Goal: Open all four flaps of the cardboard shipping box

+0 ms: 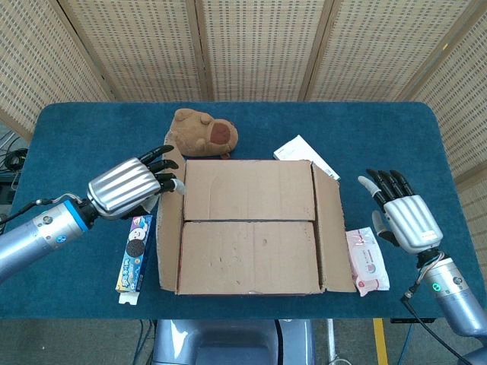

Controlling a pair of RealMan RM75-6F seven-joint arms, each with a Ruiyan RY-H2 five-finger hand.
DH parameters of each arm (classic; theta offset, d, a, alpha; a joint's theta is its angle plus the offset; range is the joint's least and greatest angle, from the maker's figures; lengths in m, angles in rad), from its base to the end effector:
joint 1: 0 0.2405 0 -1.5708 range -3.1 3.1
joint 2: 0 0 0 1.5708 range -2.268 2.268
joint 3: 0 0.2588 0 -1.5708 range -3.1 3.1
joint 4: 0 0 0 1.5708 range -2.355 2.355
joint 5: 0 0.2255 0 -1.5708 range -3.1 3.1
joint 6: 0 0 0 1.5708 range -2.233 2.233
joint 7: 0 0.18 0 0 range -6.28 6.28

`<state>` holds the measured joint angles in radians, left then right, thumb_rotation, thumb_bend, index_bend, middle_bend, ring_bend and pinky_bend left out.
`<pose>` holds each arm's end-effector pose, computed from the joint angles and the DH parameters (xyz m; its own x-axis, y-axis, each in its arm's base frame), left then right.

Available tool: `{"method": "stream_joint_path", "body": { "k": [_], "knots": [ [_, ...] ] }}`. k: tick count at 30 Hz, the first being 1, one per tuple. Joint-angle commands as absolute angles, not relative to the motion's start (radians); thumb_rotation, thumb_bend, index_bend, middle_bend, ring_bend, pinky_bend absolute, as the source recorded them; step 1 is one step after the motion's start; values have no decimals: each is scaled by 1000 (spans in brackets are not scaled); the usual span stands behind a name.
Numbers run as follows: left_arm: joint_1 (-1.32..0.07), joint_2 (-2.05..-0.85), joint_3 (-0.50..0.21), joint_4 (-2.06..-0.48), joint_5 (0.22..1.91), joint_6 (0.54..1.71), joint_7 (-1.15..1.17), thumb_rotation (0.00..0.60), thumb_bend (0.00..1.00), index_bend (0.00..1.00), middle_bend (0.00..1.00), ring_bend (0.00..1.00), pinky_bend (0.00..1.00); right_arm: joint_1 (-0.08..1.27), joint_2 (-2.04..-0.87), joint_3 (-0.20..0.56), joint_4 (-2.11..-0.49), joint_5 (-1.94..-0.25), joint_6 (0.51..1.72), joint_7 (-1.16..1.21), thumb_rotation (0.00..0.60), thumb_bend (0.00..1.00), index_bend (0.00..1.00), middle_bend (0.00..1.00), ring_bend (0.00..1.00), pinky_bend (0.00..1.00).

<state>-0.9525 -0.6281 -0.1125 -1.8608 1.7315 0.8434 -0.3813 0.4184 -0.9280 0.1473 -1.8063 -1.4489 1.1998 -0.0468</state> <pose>-0.0547 0.3672 0.1726 0.6416 0.1307 0.7558 0.5696 -0.7411 -0.3554 -0.2125 -0.3209 0.1588 0.4557 -0.0472 0.8889 -0.8558 -0.2977 0.4230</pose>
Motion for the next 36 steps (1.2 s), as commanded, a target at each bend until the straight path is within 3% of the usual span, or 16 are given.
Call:
{"method": "stream_joint_path", "body": {
  "k": [1, 12, 14, 16, 19, 22, 28, 36],
  "knots": [
    [-923, -592, -97, -1869, 1758, 868, -395, 600, 947, 333, 423, 190, 0, 420, -926, 148, -1812, -1449, 1198, -51, 600, 706, 59, 41, 0, 22],
    [-850, -529, -64, -1865, 1753, 846, -382, 600, 907, 333, 422, 189, 0, 420, -927, 148, -1818, -1447, 1195, -52, 600, 699, 59, 40, 0, 22],
    [-834, -555, -74, -1858, 1711, 847, -335, 600, 771, 328, 414, 190, 0, 420, -930, 147, -1816, -1449, 1196, -48, 600, 684, 59, 40, 0, 22],
    [-812, -592, -88, -1852, 1660, 867, -259, 600, 536, 290, 372, 189, 0, 419, -931, 146, -1813, -1451, 1198, -44, 600, 672, 59, 40, 0, 22],
    [-787, -667, -113, -1847, 1572, 897, -118, 600, 342, 230, 296, 165, 0, 416, -931, 145, -1811, -1454, 1202, -38, 600, 674, 59, 40, 0, 22],
    [-787, -734, -136, -1854, 1485, 895, -22, 600, 216, 193, 226, 108, 0, 412, -931, 144, -1809, -1456, 1207, -33, 600, 674, 59, 40, 0, 22],
    [-820, -830, -168, -1856, 1360, 862, 104, 600, 80, 158, 135, 24, 0, 409, -934, 142, -1802, -1456, 1209, -26, 600, 672, 59, 40, 0, 22],
    [-872, -923, -195, -1869, 1221, 824, 208, 596, 61, 72, 17, 0, 0, 410, -937, 142, -1798, -1459, 1208, -21, 600, 672, 59, 40, 0, 22]
  ]
}}
